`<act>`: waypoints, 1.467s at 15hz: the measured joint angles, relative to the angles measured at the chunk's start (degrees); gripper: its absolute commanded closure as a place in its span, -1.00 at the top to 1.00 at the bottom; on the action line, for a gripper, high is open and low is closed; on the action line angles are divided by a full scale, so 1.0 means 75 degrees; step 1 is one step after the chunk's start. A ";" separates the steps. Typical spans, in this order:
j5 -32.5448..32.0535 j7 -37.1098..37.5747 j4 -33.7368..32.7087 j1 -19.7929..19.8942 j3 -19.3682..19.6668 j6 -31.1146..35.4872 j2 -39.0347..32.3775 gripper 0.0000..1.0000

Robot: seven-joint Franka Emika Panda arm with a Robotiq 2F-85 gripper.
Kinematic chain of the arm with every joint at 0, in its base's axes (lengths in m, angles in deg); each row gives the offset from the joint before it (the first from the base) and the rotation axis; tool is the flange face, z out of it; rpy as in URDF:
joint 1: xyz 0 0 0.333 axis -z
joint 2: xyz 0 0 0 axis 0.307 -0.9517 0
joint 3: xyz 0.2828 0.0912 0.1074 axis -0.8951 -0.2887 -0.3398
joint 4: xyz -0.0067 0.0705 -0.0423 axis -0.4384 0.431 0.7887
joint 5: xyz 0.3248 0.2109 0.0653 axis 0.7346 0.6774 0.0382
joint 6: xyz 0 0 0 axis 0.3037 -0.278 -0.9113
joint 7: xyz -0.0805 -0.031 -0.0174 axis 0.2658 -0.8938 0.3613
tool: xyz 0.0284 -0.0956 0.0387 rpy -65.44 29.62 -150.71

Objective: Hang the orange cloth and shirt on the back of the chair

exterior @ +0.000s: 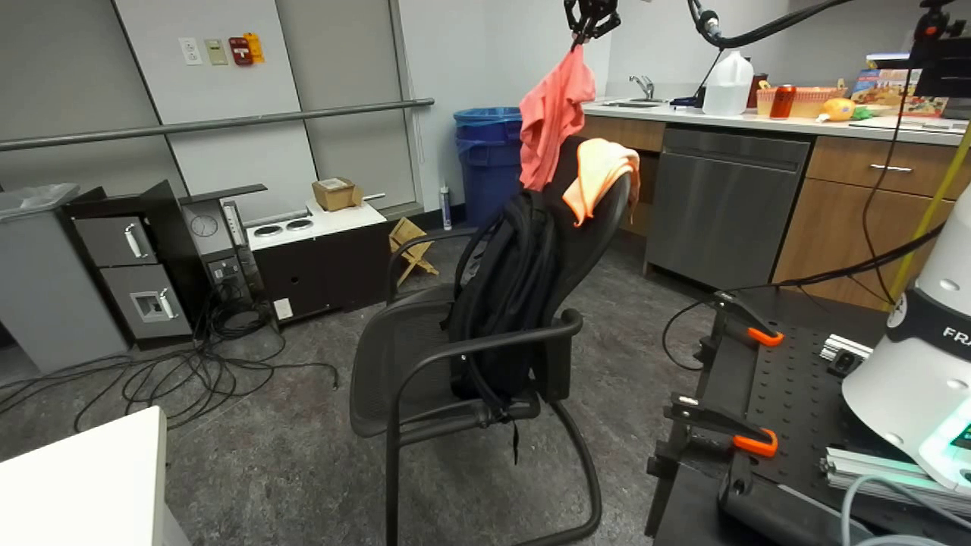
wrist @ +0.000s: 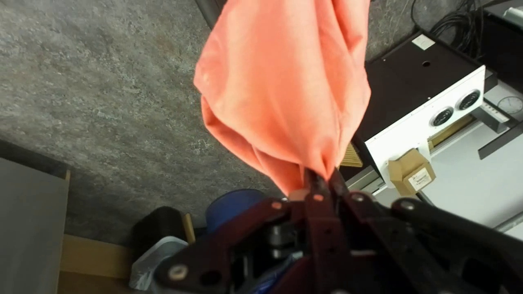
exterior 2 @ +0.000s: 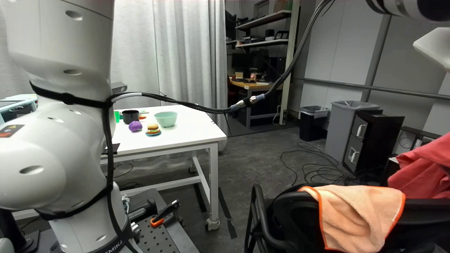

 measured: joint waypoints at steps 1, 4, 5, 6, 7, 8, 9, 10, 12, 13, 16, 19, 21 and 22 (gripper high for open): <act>0.0177 0.0000 0.0046 0.0085 0.0042 -0.0009 0.0037 -0.98; 0.0605 0.0000 0.0109 0.0350 0.0186 -0.0074 0.0109 -0.98; 0.0706 0.0000 0.0136 0.0427 0.0246 -0.0126 0.0129 -0.42; 0.0792 0.0000 0.0162 0.0500 0.0302 -0.0217 0.0146 -0.40; 0.0851 0.0000 0.0172 0.0569 0.0353 -0.0347 0.0151 -0.26; 0.0887 0.0000 0.0174 0.0628 0.0399 -0.0456 0.0153 -0.12; 0.0910 0.0000 0.0173 0.0667 0.0444 -0.0545 0.0157 0.06; 0.0918 0.0000 0.0174 0.0694 0.0476 -0.0630 0.0164 0.19; 0.0924 0.0000 0.0174 0.0708 0.0508 -0.0752 0.0188 0.50; 0.0924 0.0000 0.0177 0.0707 0.0508 -0.0798 0.0209 0.64; 0.0924 -0.0006 0.0204 0.0687 0.0489 -0.0915 0.0309 1.00; 0.0924 -0.0059 0.0294 0.0605 0.0447 -0.1074 0.0540 1.00; 0.0924 -0.0139 0.0413 0.0501 0.0421 -0.1286 0.0791 1.00; 0.0921 -0.0202 0.0490 0.0434 0.0418 -0.1430 0.0938 1.00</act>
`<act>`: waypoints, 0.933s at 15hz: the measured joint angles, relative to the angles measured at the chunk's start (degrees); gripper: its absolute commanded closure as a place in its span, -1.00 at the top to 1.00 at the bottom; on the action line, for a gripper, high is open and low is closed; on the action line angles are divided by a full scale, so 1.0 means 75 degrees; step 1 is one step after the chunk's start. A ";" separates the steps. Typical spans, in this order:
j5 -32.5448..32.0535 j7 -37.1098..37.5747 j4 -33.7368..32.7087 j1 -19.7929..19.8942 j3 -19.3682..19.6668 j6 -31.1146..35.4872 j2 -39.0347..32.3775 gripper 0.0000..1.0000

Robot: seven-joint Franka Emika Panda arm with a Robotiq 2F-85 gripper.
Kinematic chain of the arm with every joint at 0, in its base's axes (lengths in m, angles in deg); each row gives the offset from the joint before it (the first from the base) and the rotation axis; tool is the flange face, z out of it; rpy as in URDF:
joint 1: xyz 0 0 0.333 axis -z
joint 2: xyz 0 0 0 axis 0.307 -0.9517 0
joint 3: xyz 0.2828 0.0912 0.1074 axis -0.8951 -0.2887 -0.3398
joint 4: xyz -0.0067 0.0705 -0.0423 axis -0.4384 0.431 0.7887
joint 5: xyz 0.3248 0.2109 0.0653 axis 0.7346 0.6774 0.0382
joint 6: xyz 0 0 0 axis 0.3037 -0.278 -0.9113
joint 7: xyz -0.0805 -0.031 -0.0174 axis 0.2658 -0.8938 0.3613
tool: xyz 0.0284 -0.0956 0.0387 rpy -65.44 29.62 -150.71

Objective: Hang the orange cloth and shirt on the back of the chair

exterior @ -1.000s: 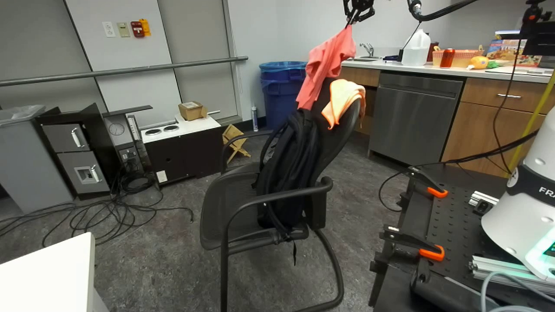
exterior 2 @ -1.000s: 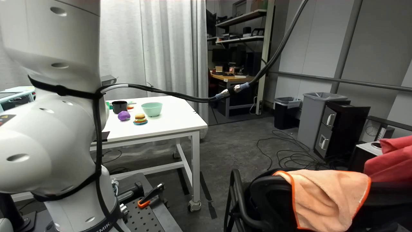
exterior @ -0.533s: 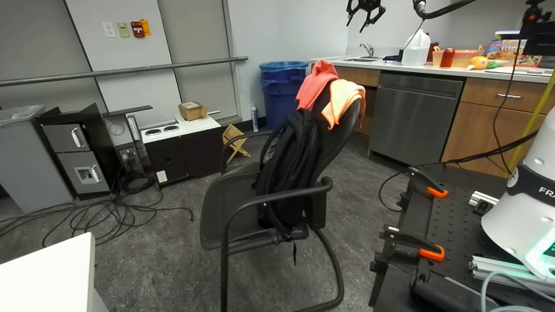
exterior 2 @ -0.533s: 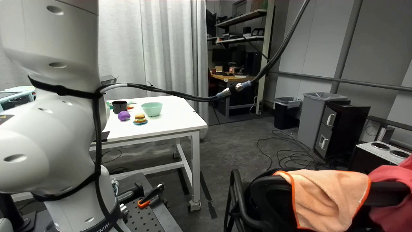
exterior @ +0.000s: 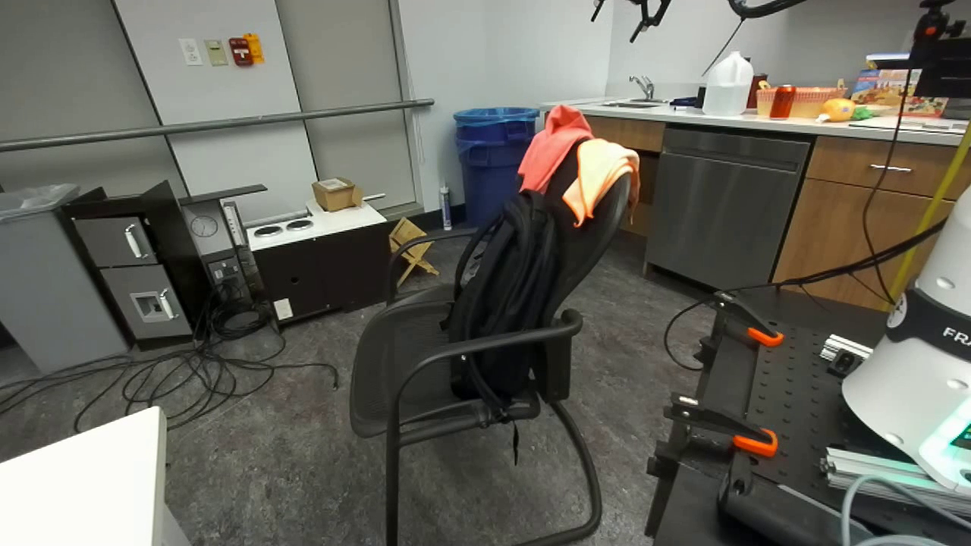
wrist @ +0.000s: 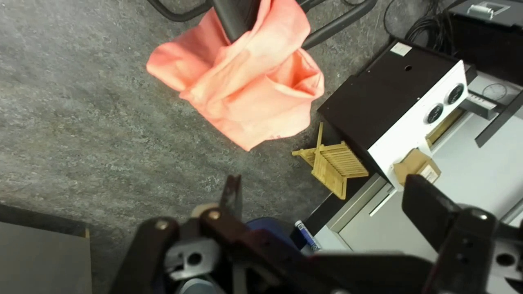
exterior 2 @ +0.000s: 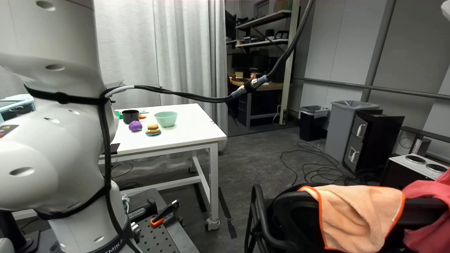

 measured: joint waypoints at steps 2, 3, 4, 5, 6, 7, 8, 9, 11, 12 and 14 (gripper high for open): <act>-0.0071 -0.0114 0.0186 -0.0138 -0.0002 -0.0324 0.0334 1.00; -0.0158 -0.0137 0.0291 -0.0203 -0.0001 -0.0493 0.0512 1.00; -0.0287 -0.0142 0.0406 -0.0262 -0.0001 -0.0660 0.0689 1.00; -0.0453 -0.0142 0.0535 -0.0319 0.0000 -0.0819 0.0875 1.00; -0.0626 -0.0142 0.0656 -0.0362 0.0001 -0.0964 0.1040 1.00; -0.0836 -0.0142 0.0787 -0.0396 0.0001 -0.1096 0.1207 1.00; -0.1069 -0.0141 0.0916 -0.0418 0.0002 -0.1204 0.1364 1.00; -0.1313 -0.0138 0.1049 -0.0430 0.0003 -0.1287 0.1515 1.00; -0.1789 -0.0136 0.1336 -0.0437 0.0003 -0.1324 0.1815 1.00; -0.1982 -0.0136 0.1481 -0.0438 0.0003 -0.1324 0.1964 1.00; -0.2283 -0.0138 0.1761 -0.0449 0.0002 -0.1324 0.2269 1.00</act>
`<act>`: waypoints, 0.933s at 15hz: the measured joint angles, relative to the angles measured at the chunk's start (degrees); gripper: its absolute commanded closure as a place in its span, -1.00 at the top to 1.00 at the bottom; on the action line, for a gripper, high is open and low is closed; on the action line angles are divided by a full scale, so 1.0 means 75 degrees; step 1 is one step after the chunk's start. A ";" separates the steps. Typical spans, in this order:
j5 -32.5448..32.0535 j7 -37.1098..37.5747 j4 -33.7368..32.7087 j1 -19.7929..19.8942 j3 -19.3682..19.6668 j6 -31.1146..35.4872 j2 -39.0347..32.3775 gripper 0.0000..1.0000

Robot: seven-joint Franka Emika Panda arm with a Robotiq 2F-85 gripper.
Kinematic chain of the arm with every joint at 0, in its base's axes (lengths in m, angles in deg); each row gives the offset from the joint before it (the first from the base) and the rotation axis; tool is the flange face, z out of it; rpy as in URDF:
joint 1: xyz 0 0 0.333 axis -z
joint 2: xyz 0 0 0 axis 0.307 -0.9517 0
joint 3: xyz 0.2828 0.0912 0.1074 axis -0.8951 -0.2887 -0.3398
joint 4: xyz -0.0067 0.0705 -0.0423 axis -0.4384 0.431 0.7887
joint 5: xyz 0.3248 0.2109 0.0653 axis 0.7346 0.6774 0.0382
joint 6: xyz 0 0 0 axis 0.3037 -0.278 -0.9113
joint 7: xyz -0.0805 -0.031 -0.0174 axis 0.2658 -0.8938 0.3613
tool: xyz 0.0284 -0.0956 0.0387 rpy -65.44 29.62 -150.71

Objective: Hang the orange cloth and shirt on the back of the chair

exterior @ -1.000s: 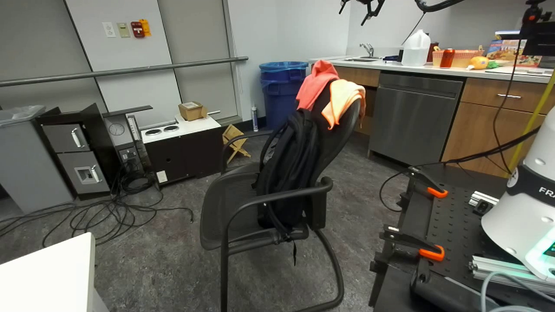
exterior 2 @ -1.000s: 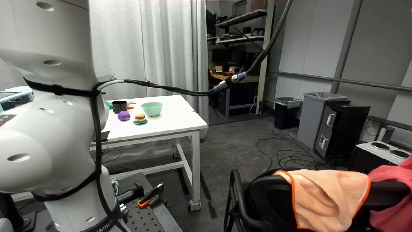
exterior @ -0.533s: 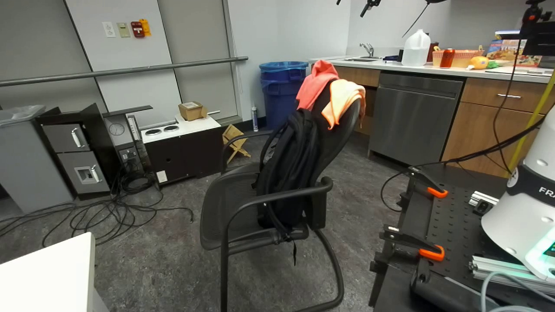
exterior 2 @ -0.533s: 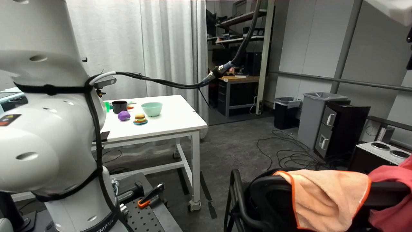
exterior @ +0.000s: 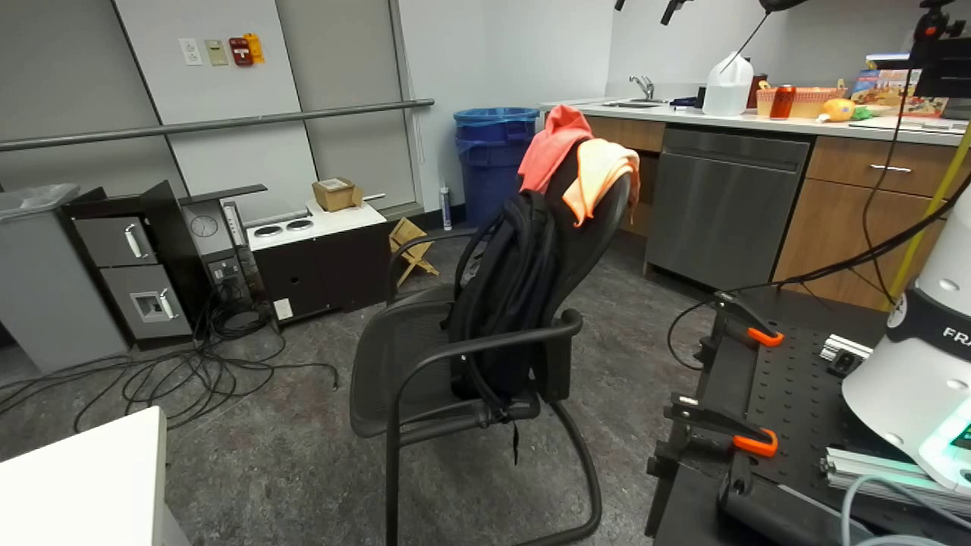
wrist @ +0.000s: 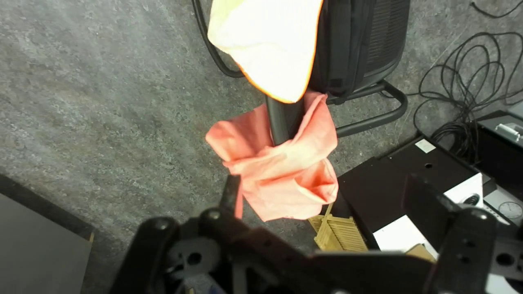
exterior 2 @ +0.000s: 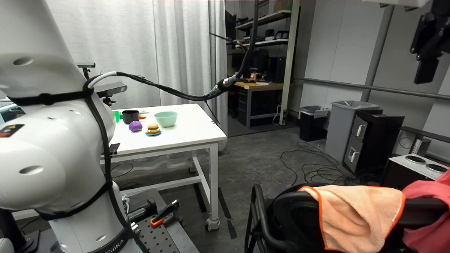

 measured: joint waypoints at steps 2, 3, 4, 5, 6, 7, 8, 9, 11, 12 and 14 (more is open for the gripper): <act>-0.0218 -0.0004 0.0254 -0.0034 -0.0002 0.0000 0.0298 1.00; -0.0297 -0.0004 0.0381 -0.0061 -0.0002 0.0000 0.0451 1.00; -0.0350 -0.0016 0.0510 -0.0091 -0.0003 0.0000 0.0598 1.00; -0.0375 -0.0041 0.0650 -0.0121 -0.0004 0.0001 0.0747 1.00; -0.0379 -0.0092 0.0810 -0.0148 -0.0004 0.0004 0.0907 1.00; -0.0379 -0.0168 0.0985 -0.0170 -0.0005 0.0013 0.1074 1.00; -0.0379 -0.0252 0.1161 -0.0188 -0.0005 0.0013 0.1238 1.00; -0.0379 -0.0316 0.1331 -0.0196 -0.0005 0.0016 0.1396 1.00; -0.0379 -0.0345 0.1530 -0.0200 -0.0005 0.0019 0.1600 1.00; -0.0379 -0.0349 0.1572 -0.0201 -0.0005 0.0020 0.1647 1.00; -0.0379 -0.0352 0.1589 -0.0204 -0.0005 0.0021 0.1661 1.00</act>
